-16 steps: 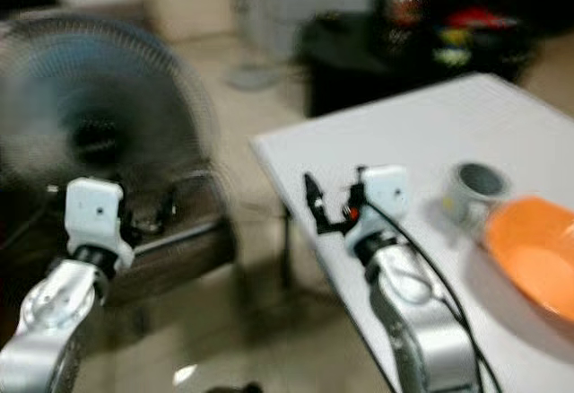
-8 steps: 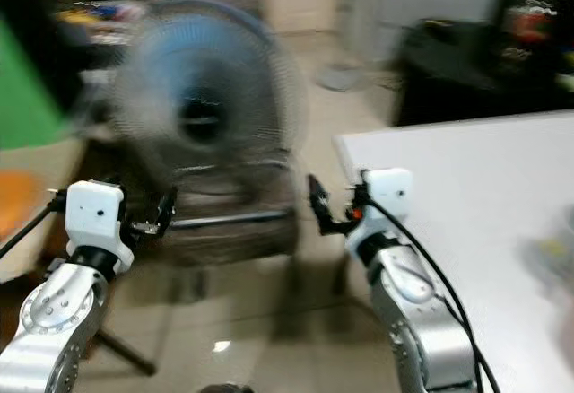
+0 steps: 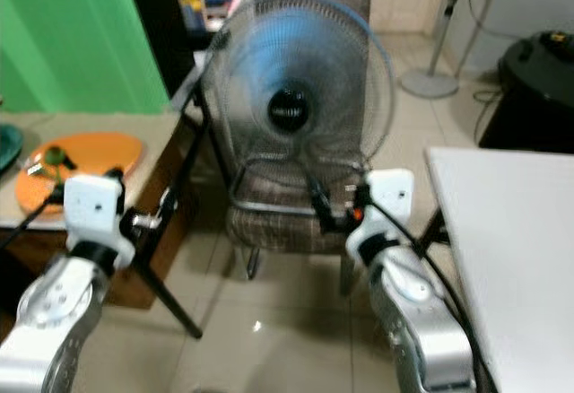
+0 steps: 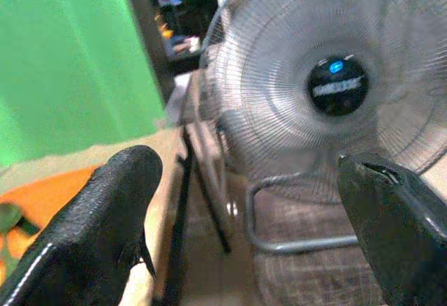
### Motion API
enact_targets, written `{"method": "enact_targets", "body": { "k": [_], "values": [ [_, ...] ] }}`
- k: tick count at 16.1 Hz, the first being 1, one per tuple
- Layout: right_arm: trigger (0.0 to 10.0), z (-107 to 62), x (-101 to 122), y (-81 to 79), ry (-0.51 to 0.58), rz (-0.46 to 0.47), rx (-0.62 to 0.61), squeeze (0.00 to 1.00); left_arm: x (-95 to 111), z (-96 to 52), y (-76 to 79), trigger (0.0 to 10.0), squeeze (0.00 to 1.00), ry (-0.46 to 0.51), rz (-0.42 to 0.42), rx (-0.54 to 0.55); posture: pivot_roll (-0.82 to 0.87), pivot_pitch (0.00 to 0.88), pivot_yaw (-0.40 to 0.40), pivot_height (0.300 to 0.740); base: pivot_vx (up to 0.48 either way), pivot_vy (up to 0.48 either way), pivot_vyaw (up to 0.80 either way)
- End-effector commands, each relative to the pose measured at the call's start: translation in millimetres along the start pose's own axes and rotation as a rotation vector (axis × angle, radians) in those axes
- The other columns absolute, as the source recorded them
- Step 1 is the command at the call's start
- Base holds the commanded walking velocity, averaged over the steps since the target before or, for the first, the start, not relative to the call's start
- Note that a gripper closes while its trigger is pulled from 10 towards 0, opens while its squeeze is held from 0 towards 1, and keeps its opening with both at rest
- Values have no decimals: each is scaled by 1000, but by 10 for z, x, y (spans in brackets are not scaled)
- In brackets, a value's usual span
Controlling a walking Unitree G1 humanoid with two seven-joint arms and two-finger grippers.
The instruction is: Setting the table
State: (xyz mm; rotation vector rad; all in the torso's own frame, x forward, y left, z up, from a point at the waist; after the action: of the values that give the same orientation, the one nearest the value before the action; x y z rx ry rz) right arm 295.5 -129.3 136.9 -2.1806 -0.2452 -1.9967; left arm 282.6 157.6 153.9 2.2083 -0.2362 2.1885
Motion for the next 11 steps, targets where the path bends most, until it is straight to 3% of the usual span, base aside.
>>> {"method": "enact_targets", "body": {
  "k": [1, 3, 6, 11],
  "values": [
    [10000, 22, -45, -69, -30, -9, 21, 1000, -46, -25, -52, 10000, 0, -24, 5, 15, 124, 0, 55, 740, 0, 364, 0],
    [10000, 25, -58, -26, -23, -21, 3, 1000, -43, -34, -54, 10000, 0, -27, 8, 16, 132, 0, 47, 740, 0, 368, 0],
    [10000, 18, -54, -79, -23, 32, 44, 1000, -45, -43, -70, 10000, 0, -30, 10, 22, 137, 0, 46, 740, 0, 365, 0],
    [10000, 23, -50, -96, -20, 35, 54, 1000, -43, -39, -76, 10000, 0, -32, 8, 23, 134, 0, 48, 740, 0, 366, 0]
  ]
}}
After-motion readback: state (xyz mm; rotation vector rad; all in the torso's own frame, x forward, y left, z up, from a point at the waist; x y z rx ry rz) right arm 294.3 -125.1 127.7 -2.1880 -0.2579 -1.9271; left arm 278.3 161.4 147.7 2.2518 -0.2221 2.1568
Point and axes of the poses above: a point about 5 cm out from each wrist's last joint towards the gripper, its own z axis pointing out of the wrist towards the gripper, its own x axis along the axis of the wrist's last joint, y = z × x, the point moved 5 cm from there along z, pointing out of the wrist towards the gripper, and after that the axes turned 5 degrees about -z, right-handed, at the moved point
